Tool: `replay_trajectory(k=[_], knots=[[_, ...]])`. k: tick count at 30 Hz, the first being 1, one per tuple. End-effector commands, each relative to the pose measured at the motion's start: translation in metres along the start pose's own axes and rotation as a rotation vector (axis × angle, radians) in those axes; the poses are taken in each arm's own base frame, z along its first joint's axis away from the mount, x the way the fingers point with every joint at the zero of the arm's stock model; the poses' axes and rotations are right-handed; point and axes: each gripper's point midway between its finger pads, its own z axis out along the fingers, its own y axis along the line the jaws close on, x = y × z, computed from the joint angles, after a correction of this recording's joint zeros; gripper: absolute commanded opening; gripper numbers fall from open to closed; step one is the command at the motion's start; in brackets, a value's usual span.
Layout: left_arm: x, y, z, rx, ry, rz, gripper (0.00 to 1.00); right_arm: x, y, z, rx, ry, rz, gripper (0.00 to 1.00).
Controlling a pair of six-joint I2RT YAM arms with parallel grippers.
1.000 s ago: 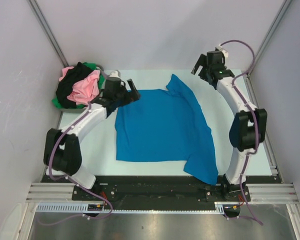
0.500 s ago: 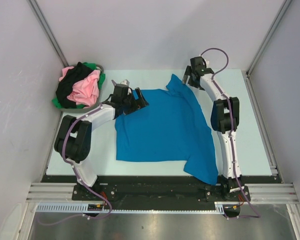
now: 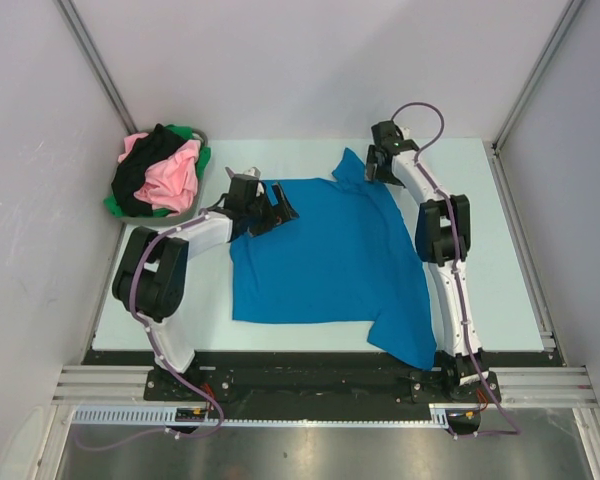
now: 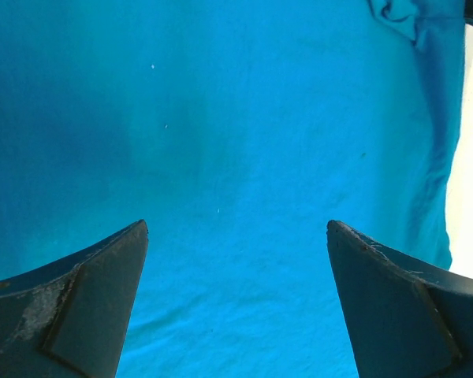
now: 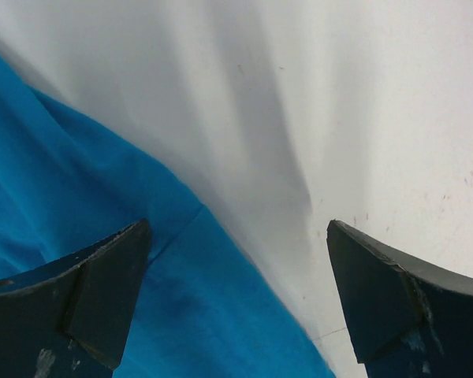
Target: Fold and stack the t-shirts
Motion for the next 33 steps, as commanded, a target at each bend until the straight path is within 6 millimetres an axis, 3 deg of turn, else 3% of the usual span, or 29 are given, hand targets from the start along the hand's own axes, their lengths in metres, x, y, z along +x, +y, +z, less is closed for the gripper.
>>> replay_trajectory(k=[1, 5, 11, 17, 21, 25, 27, 31, 33], knots=[[0.002, -0.002, 0.001, 0.023, 0.005, -0.009, 1.00, 0.003, 0.004, -0.005, 0.068, -0.014, -0.094, 0.99], [0.002, 0.002, -0.001, 0.006, 0.004, -0.006, 1.00, 0.018, -0.011, -0.001, 0.176, 0.022, -0.163, 0.99], [0.007, 0.016, -0.004, -0.048, 0.019, -0.003, 1.00, 0.037, -0.056, 0.004, 0.426, 0.053, -0.308, 1.00], [0.011, 0.028, -0.009, -0.073, 0.022, -0.011, 1.00, 0.049, -0.113, 0.004, 0.581, 0.113, -0.272, 0.98], [0.012, 0.031, -0.010, -0.080, 0.022, -0.013, 1.00, 0.057, -0.135, -0.003, 0.613, 0.140, -0.223, 0.98], [0.011, 0.033, -0.014, -0.097, 0.017, -0.010, 1.00, 0.036, -0.142, -0.024, 0.615, 0.077, -0.176, 0.98], [0.008, 0.032, -0.016, -0.095, 0.010, -0.010, 1.00, 0.012, -0.134, -0.044, 0.571, 0.016, -0.136, 0.98], [-0.006, 0.019, -0.021, -0.072, -0.010, -0.010, 1.00, -0.041, -0.093, -0.073, 0.348, -0.119, -0.050, 1.00], [-0.011, 0.015, -0.022, -0.065, -0.008, -0.014, 1.00, -0.057, -0.068, -0.075, 0.203, -0.145, -0.006, 1.00]])
